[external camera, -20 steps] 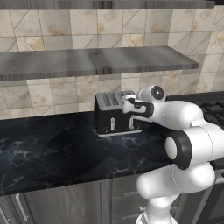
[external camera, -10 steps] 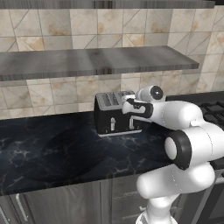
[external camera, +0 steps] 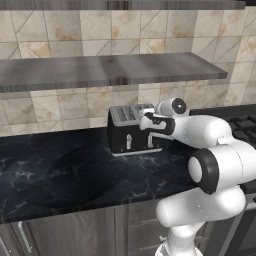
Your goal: Start the toaster. Once the lever pops up, take the bread to the plate on the dining counter.
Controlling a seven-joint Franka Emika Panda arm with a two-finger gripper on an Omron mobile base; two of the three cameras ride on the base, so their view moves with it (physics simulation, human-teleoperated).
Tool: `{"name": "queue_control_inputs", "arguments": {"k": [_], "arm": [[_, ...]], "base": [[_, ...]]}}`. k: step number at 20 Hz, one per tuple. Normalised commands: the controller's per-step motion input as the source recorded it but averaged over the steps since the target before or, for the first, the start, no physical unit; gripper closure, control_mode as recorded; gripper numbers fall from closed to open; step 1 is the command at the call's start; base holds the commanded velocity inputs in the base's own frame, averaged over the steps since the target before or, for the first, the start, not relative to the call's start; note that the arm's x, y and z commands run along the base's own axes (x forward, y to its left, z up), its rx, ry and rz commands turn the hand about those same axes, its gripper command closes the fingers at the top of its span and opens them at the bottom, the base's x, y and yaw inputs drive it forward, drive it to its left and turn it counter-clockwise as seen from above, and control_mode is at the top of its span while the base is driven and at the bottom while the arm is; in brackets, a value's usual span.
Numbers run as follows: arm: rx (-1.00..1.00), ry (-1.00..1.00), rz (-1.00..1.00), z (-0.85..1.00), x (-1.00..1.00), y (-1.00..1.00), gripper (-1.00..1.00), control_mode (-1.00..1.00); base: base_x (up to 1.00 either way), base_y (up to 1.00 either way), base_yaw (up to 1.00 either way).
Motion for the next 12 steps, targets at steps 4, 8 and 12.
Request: {"name": "queue_control_inputs", "arguments": {"k": [4,8,12], "arm": [[0.0,0.0,0.0,0.0,0.0,0.0,-1.0,-1.0],[0.0,0.0,0.0,0.0,0.0,0.0,-1.0,-1.0],[0.0,0.0,0.0,0.0,0.0,0.0,-1.0,-1.0]], "base": [[0.0,0.0,0.0],[0.0,0.0,0.0],[0.0,0.0,0.0]]}}
